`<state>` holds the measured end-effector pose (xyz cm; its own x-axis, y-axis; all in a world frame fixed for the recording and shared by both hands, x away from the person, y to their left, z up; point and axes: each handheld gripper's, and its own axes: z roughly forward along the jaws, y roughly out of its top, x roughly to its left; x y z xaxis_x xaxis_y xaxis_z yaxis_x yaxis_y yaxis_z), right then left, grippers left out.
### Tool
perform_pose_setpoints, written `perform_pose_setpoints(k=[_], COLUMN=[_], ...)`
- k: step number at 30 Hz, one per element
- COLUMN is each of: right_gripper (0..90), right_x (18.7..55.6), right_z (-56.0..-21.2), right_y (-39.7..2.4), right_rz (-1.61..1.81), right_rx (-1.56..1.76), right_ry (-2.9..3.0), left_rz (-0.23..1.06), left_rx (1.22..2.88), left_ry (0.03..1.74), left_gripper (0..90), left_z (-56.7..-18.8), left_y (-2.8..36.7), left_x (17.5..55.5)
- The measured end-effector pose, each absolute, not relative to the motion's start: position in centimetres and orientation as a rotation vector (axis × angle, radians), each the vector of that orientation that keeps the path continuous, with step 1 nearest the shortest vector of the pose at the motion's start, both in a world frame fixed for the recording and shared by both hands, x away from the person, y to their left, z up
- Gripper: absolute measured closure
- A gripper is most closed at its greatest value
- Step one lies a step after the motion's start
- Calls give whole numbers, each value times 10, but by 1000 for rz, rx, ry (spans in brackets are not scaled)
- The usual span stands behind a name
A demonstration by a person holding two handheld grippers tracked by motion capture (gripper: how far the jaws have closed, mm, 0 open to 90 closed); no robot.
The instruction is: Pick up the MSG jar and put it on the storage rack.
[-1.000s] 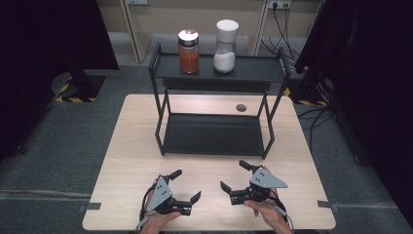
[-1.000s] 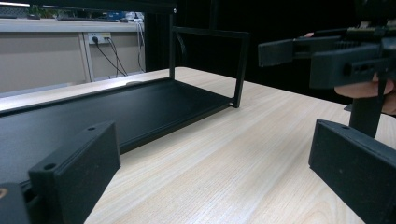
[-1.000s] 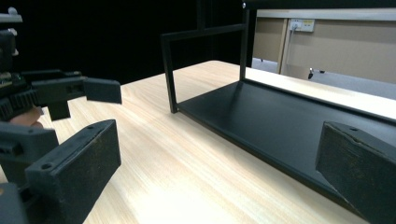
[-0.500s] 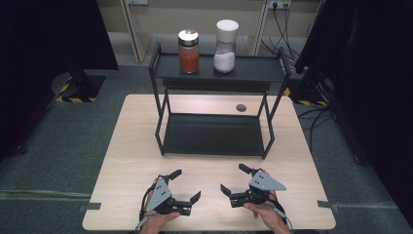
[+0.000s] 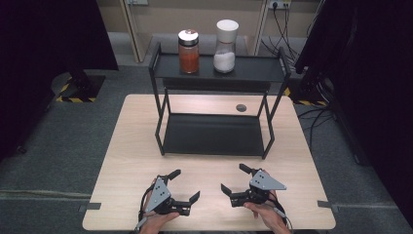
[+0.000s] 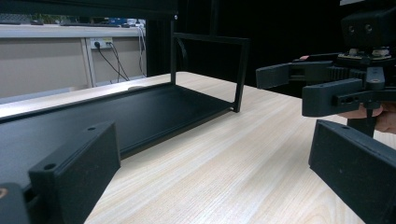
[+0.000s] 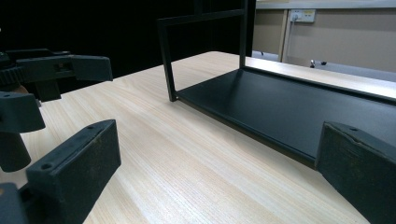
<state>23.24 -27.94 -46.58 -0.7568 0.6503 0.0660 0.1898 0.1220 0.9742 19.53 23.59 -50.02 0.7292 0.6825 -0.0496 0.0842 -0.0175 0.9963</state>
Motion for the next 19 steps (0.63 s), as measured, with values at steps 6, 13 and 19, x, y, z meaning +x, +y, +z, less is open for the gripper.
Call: perform_pose_setpoints(k=[6,13,19], right_gripper=[3,3,3], right_x=[233,234,234], right_z=[-466,-466,-466], right_y=[-279,-280,-281], right_rz=[1672,1677,1682], right_rx=[816,824,826], right_ry=[2030,2027,2020], left_rz=[533,532,533], left_rx=[1536,1537,1537], left_ry=[648,649,650], left_gripper=[14,14,14], left_z=[-500,-500,-500], left_y=[236,236,236], left_x=[195,195,195])
